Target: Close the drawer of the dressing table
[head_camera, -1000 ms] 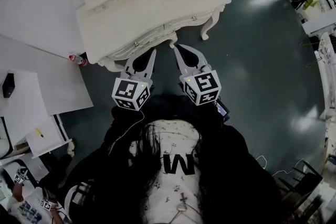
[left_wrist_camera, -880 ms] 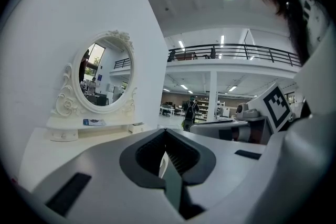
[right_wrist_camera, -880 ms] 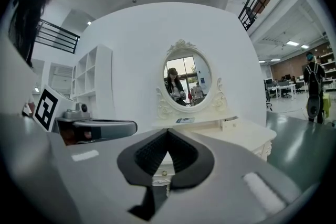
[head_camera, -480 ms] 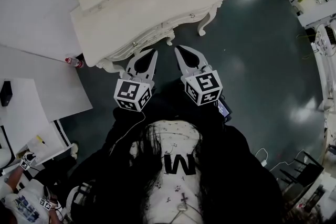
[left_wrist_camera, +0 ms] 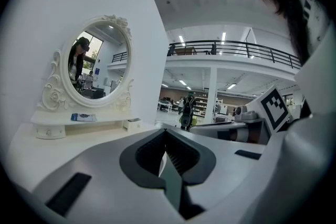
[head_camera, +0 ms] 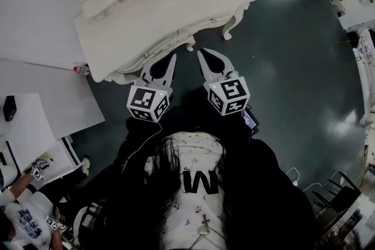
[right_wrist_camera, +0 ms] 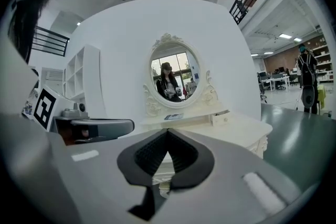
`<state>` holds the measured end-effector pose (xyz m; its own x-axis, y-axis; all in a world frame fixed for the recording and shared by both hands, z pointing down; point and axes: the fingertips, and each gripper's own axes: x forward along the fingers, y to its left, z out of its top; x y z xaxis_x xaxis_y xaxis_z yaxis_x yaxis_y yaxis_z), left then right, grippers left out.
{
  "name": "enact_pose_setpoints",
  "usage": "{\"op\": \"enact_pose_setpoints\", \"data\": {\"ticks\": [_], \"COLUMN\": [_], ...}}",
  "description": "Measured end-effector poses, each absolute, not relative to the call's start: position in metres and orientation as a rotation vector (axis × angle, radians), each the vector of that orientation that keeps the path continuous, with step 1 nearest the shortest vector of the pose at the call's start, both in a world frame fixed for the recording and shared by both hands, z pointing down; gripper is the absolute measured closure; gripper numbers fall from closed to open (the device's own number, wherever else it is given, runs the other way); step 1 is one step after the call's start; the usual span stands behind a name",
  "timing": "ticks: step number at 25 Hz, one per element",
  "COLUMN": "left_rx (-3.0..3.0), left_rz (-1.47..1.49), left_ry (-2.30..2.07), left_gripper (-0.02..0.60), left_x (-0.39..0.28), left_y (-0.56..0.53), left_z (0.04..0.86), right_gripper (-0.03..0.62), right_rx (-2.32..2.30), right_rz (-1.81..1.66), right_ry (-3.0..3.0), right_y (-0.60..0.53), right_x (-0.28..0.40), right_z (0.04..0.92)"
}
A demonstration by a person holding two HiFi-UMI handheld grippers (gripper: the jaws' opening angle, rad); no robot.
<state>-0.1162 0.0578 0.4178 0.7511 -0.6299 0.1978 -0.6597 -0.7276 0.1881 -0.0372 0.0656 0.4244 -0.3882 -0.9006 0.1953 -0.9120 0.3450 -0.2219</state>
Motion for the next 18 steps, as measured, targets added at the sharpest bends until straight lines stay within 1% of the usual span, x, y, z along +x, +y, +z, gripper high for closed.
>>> {"op": "enact_pose_setpoints", "data": {"ticks": [11,18], "left_rx": [2.649,2.581], "left_rz": [0.169,0.157], "left_ry": [-1.113,-1.242], "left_gripper": [0.581,0.581], "left_x": [-0.045,-0.022], "left_y": [-0.012,-0.041], "left_z": [0.412,0.412], "right_gripper": [0.586,0.586], "right_rx": [1.625,1.569], "right_rz": [0.49,0.494], "right_ry": [-2.579,-2.614], "right_y": [-0.007,-0.033], "right_x": [0.038,0.081], "right_z": [0.424,0.425]}}
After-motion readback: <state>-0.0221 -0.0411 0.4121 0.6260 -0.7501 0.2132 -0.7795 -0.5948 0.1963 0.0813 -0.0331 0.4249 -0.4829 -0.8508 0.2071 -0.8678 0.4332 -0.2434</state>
